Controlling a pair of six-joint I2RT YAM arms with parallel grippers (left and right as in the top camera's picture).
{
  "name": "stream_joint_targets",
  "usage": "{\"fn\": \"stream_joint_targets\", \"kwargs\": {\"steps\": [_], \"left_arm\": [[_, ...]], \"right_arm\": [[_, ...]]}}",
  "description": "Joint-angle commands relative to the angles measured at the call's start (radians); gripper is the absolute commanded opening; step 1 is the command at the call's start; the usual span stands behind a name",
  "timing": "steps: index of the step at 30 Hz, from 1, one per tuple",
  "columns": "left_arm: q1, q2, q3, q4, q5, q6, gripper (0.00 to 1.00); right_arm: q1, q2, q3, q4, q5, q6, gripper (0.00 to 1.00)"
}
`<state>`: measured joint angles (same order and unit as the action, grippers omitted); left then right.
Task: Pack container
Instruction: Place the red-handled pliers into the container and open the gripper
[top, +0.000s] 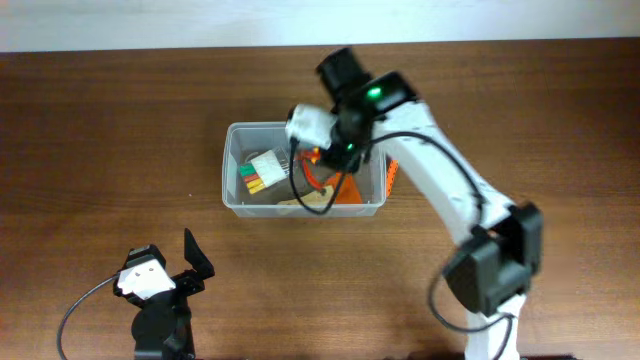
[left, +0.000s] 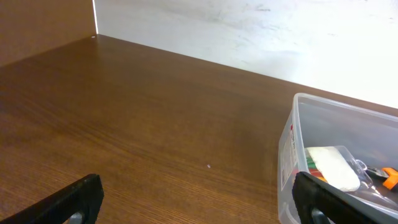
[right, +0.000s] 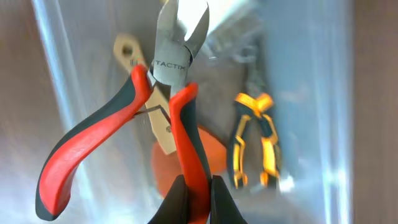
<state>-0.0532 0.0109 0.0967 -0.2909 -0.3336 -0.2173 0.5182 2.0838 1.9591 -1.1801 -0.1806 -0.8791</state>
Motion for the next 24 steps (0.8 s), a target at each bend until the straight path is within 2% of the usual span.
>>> {"fn": "stream_joint_targets", "kwargs": {"steps": [1,6,7,10,11,13,15,16,17,20,21,22,24], "left_arm": [[-0.004,-0.003,-0.004,-0.001,-0.004,0.009,0.99],[-0.004,-0.003,-0.004,-0.001,-0.004,0.009,0.99],[-0.004,-0.003,-0.004,-0.001,-0.004,0.009,0.99],[-0.004,-0.003,-0.004,-0.001,-0.004,0.009,0.99],[-0.004,-0.003,-0.004,-0.001,-0.004,0.009,0.99],[-0.004,-0.003,-0.004,-0.001,-0.004,0.009,0.99],[-0.004,-0.003,-0.004,-0.001,-0.004,0.009,0.99],[-0.004,-0.003,-0.004,-0.001,-0.004,0.009,0.99],[-0.004,-0.003,-0.004,-0.001,-0.004,0.009,0.99],[-0.004,-0.003,-0.004,-0.001,-0.003,0.009,0.99],[-0.004,-0.003,-0.004,-0.001,-0.004,0.009,0.99],[-0.004,-0.003,-0.004,-0.001,-0.003,0.009,0.99],[-0.004,-0.003,-0.004,-0.001,-0.004,0.009,0.99]], "right_arm": [[-0.001,0.063,-0.003,0.037,0.023,-0.24,0.04],[-0.002,0.132,-0.003,0.092,0.014,-0.24,0.04],[-0.001,0.152,-0.003,0.12,-0.002,-0.239,0.07],[-0.001,0.168,-0.003,0.156,-0.02,-0.231,0.34],[-0.001,0.169,-0.003,0.172,-0.017,-0.204,0.38],[-0.001,0.161,0.003,0.202,0.018,-0.132,0.4],[-0.002,0.148,0.026,0.218,0.103,-0.045,0.31],[-0.003,0.129,0.064,0.218,0.249,0.06,0.2],[-0.008,0.116,0.089,0.211,0.333,0.119,0.19],[-0.024,0.064,0.164,0.149,0.508,0.246,0.22],[-0.034,0.044,0.19,0.118,0.52,0.27,0.25],[-0.063,-0.001,0.235,0.067,0.502,0.342,0.36],[-0.099,-0.043,0.264,0.043,0.466,0.443,0.4]]}}
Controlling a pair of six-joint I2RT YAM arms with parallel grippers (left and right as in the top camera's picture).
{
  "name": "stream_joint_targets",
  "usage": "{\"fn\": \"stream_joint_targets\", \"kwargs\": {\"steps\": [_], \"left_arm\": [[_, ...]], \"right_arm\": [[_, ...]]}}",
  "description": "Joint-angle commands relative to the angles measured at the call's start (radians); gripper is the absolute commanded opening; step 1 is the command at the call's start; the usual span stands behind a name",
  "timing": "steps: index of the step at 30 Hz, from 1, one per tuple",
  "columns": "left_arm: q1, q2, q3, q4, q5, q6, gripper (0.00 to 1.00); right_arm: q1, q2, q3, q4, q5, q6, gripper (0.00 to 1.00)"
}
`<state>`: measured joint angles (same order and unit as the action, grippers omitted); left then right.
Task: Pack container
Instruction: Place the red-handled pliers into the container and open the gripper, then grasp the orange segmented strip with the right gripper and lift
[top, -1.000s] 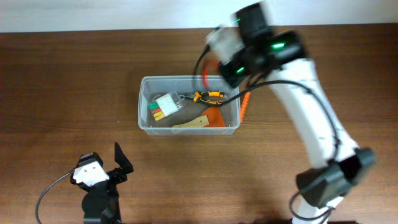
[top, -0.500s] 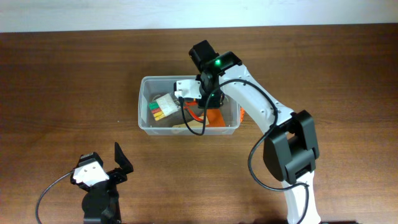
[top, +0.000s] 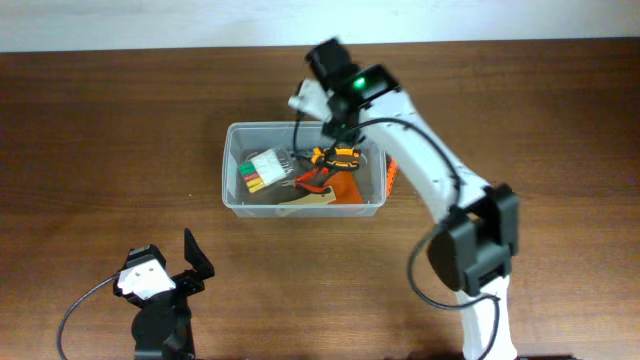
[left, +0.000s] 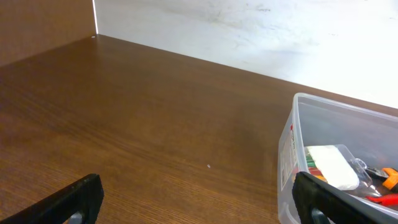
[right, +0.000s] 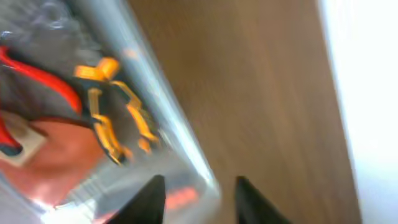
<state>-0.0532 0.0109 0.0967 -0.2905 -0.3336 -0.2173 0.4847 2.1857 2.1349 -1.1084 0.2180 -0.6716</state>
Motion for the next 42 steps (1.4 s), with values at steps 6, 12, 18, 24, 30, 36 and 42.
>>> {"fn": "stream_joint_targets", "kwargs": {"steps": [6,12,18,24,30,36,42], "left_arm": [[-0.004,-0.003,-0.004,-0.001,-0.004,0.009,0.99],[-0.004,-0.003,-0.004,-0.001,-0.004,0.009,0.99],[-0.004,-0.003,-0.004,-0.001,-0.003,0.009,0.99],[-0.004,-0.003,-0.004,-0.001,-0.004,0.009,0.99],[-0.004,-0.003,-0.004,-0.001,-0.004,0.009,0.99],[-0.004,-0.003,-0.004,-0.001,-0.003,0.009,0.99],[-0.004,-0.003,-0.004,-0.001,-0.004,0.009,0.99]], "right_arm": [[-0.27,-0.226,0.1,-0.156,-0.208,0.606,0.45],[-0.386,-0.163,-0.014,-0.206,-0.278,0.865,0.44],[-0.376,-0.089,-0.177,-0.06,-0.345,0.919,0.39],[-0.344,-0.032,-0.272,0.049,-0.358,1.074,0.35],[-0.28,-0.01,-0.323,0.123,-0.363,1.083,0.47],[-0.263,0.036,-0.369,0.155,-0.338,1.193,0.47],[-0.263,0.1,-0.377,0.151,-0.342,1.204,0.47]]}}
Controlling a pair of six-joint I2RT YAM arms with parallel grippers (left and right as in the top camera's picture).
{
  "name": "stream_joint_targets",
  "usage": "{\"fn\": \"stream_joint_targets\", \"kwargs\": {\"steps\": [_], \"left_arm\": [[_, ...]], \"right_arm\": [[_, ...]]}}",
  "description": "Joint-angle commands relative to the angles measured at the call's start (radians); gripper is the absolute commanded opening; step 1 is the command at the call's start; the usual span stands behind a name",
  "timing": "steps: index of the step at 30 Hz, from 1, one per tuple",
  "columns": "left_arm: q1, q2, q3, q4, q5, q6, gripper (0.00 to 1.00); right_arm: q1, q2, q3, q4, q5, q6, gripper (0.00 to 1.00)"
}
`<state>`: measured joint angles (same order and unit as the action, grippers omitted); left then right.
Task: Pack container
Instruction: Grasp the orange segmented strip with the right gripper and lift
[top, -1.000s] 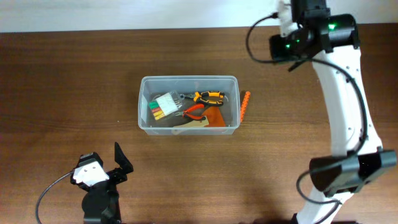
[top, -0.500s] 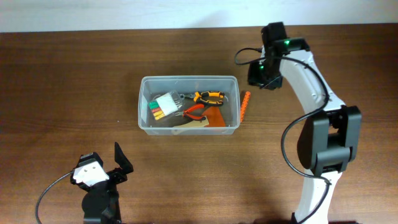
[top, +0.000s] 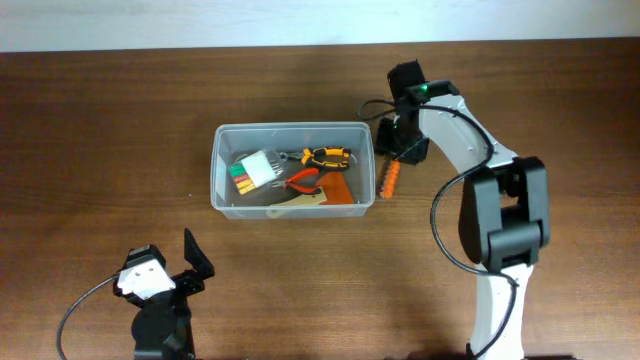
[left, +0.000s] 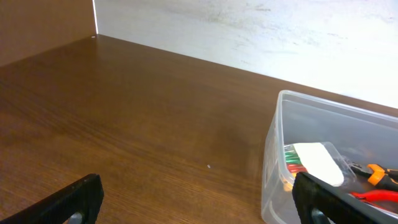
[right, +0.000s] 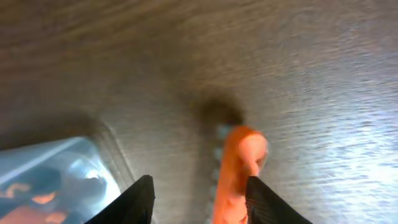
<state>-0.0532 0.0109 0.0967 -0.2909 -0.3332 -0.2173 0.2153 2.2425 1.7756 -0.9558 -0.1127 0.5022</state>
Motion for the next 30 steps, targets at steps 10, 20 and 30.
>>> {"fn": "stream_joint_targets", "kwargs": {"steps": [10,20,30], "left_arm": [[-0.004,-0.003,-0.004,-0.001,-0.004,0.009,0.99],[-0.004,-0.003,-0.004,-0.001,-0.004,0.009,0.99],[-0.004,-0.003,-0.004,-0.001,-0.004,0.009,0.99]], "right_arm": [[0.007,0.054,-0.018,-0.031,-0.011,0.029,0.42],[-0.003,0.054,-0.018,-0.034,-0.008,0.026,0.13],[-0.169,0.002,0.158,-0.11,-0.129,-0.066,0.11]]}}
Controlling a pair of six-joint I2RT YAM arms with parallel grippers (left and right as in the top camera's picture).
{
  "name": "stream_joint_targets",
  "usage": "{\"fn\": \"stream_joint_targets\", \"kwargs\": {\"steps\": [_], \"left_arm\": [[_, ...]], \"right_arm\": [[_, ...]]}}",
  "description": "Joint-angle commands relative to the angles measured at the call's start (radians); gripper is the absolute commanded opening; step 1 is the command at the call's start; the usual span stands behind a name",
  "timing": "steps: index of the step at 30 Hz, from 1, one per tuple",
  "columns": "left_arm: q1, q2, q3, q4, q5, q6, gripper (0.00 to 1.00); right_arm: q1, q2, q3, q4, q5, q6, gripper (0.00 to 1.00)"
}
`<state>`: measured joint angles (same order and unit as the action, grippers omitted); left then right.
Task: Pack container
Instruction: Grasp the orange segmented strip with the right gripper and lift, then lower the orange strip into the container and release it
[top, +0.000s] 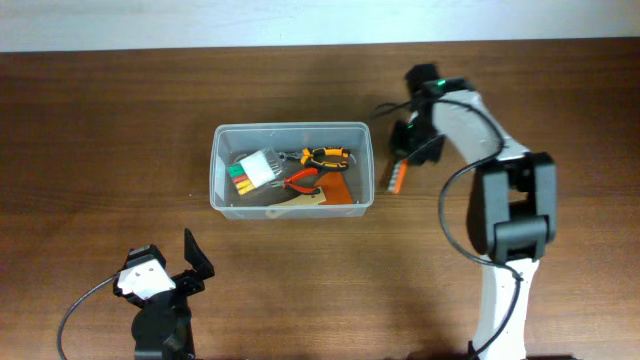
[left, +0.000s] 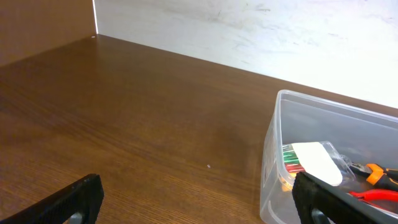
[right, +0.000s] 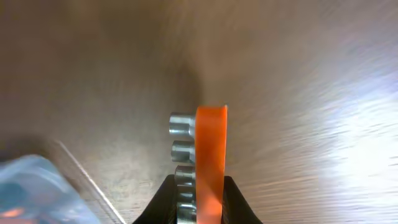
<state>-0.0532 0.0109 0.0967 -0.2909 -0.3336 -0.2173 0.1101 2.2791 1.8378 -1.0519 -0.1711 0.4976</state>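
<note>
The clear plastic container (top: 291, 131) stands mid-table. It holds red-handled pliers (top: 303, 181), small orange-and-black pliers (top: 330, 155) and a white packet with coloured strips (top: 256, 170). An orange socket rail (top: 397, 177) with metal sockets sits just right of the container's right wall. My right gripper (right: 198, 204) is shut on this rail (right: 211, 149), one finger on each side. Whether the rail is off the table I cannot tell. My left gripper (left: 196, 208) stands open near the front left, well short of the container (left: 273, 155).
A pale wooden piece (top: 303, 203) and an orange sheet (top: 343, 191) lie at the container's bottom. My right arm (top: 500, 240) runs along the table's right side. A white wall (left: 280, 31) borders the far edge.
My right gripper was open over the orange socket rail; now it is shut on it, and the rail sits slightly further right. The left arm and the container have not moved.
My right gripper first held the red pliers inside the container. Then the pliers lay in it and the gripper was open at the back rim. Later the container stood slightly further left, with the gripper open over the orange rail beside it. Now it grips the rail.
</note>
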Motion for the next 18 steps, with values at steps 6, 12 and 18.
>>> {"fn": "stream_joint_targets", "kwargs": {"steps": [6,12,18], "left_arm": [[-0.004,-0.003,-0.004,-0.001,-0.004,0.009,0.99],[-0.004,-0.003,-0.004,-0.001,-0.003,0.009,0.99],[-0.004,-0.003,-0.004,-0.001,-0.003,0.009,0.99]], "right_arm": [[-0.08,-0.106,0.287,-0.142,-0.093,-0.192,0.04],[0.047,-0.159,0.421,-0.234,-0.095,-0.481,0.04],[0.246,-0.156,0.424,-0.273,-0.095,-0.872,0.04]]}}
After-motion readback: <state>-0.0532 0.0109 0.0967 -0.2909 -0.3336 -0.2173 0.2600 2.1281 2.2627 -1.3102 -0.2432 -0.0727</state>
